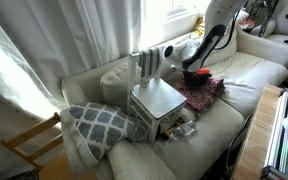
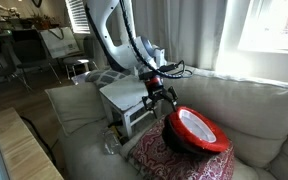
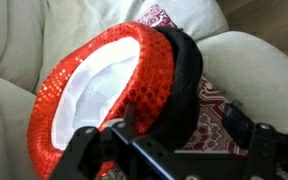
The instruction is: Put the hats on the seat of the chair then on the sofa
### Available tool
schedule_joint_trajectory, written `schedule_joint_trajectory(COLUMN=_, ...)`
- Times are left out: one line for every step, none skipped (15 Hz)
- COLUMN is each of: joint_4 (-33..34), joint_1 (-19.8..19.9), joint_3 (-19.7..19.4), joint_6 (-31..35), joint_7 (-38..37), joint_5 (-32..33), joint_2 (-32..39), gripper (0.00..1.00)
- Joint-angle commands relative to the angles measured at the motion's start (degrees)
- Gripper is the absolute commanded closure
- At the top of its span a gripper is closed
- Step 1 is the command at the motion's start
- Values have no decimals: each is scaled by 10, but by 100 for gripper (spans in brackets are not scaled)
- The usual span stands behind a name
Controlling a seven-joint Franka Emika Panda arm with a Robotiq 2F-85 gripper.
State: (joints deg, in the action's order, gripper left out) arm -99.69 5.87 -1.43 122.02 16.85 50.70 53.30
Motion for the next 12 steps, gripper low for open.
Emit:
schedule_joint_trajectory(joint_4=-21, joint_1=16, joint_3=18, joint_6=-4, joint_7=67, joint_5=-46, joint_2=-11, gripper=2)
schedule_joint_trajectory(joint_4=-22, joint_1=14, joint_3=18, joint_6=-8, joint_7=79, joint_5=-54, joint_2=-11, gripper=1)
schedule_joint_trajectory(joint_4=-24, joint_1=13, joint_3=18, joint_6=-12, joint_7=93, joint_5=-61, joint_2=-10, gripper=0)
schedule_joint_trajectory(joint_4=-24, joint_1=10, joint_3=18, joint_6=-19, joint_7=104, joint_5=-67, joint_2=-7, gripper=0)
schedule_joint_trajectory(joint_4=-25, joint_1=10, joint_3=19, joint_6=-25, joint_7=114, joint_5=-73, joint_2=-6, gripper=0)
schedule_joint_trajectory(joint_4=-27, joint_1=10, joint_3=20, joint_6=-30, joint_7=126, joint_5=-79, joint_2=-6, gripper=0)
schedule_joint_trajectory(joint_4=-27, joint_1=8, joint_3=21, joint_6=-40, joint_7=138, joint_5=-84, joint_2=-5, gripper=0)
schedule_joint_trajectory(joint_4=-27, joint_1=9, joint_3=23, joint_6=-46, joint_7=147, joint_5=-89, joint_2=-5, gripper=0)
schedule_joint_trajectory(joint_4=-28, joint_1=13, joint_3=27, joint_6=-51, joint_7=165, joint_5=-96, joint_2=-7, gripper=0)
schedule_joint_trajectory(joint_4=-31, joint_1=16, joint_3=31, joint_6=-52, joint_7=182, joint_5=-103, joint_2=-9, gripper=0)
schedule_joint_trajectory(joint_4=-32, joint_1=19, joint_3=34, joint_6=-57, joint_7=202, joint_5=-111, joint_2=-11, gripper=0)
schedule_joint_trajectory(joint_4=-30, joint_1=20, joint_3=35, joint_6=-58, joint_7=217, joint_5=-120, joint_2=-12, gripper=0)
